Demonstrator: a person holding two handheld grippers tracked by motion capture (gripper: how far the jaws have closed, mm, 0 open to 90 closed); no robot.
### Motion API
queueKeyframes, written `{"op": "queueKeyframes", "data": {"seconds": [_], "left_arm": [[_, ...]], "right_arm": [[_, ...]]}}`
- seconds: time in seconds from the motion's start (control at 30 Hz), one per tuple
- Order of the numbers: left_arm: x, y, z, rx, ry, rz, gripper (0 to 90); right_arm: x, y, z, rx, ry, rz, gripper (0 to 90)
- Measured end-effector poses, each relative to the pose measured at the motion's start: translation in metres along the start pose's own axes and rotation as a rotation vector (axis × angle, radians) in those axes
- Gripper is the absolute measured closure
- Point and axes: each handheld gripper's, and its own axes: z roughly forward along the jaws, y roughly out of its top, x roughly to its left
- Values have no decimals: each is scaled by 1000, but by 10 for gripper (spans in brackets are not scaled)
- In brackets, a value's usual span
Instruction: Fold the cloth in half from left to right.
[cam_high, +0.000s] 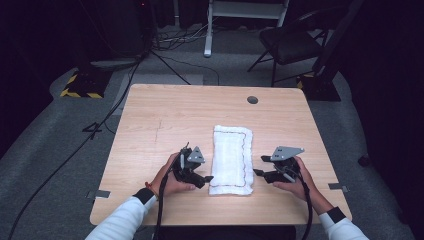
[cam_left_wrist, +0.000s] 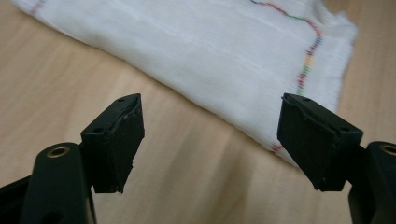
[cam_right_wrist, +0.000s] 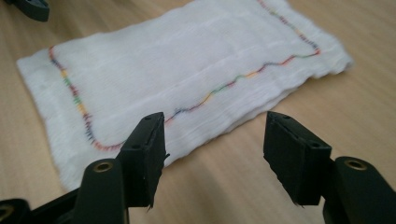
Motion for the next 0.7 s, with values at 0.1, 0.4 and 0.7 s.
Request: {"op": "queueKeyframes", "data": {"seconds": [0.1,0.4,0.7], "left_arm": [[13,10,4,-7,14,-20,224],[58,48,40,15,87,-45,207],[87,62,69,22,143,-109,219]], "right_arm": [[-13,11,5,-11,-41,12,400],[-53,46,43,4,-97,80,401],[-81,64,65,21,-152,127,418]]}}
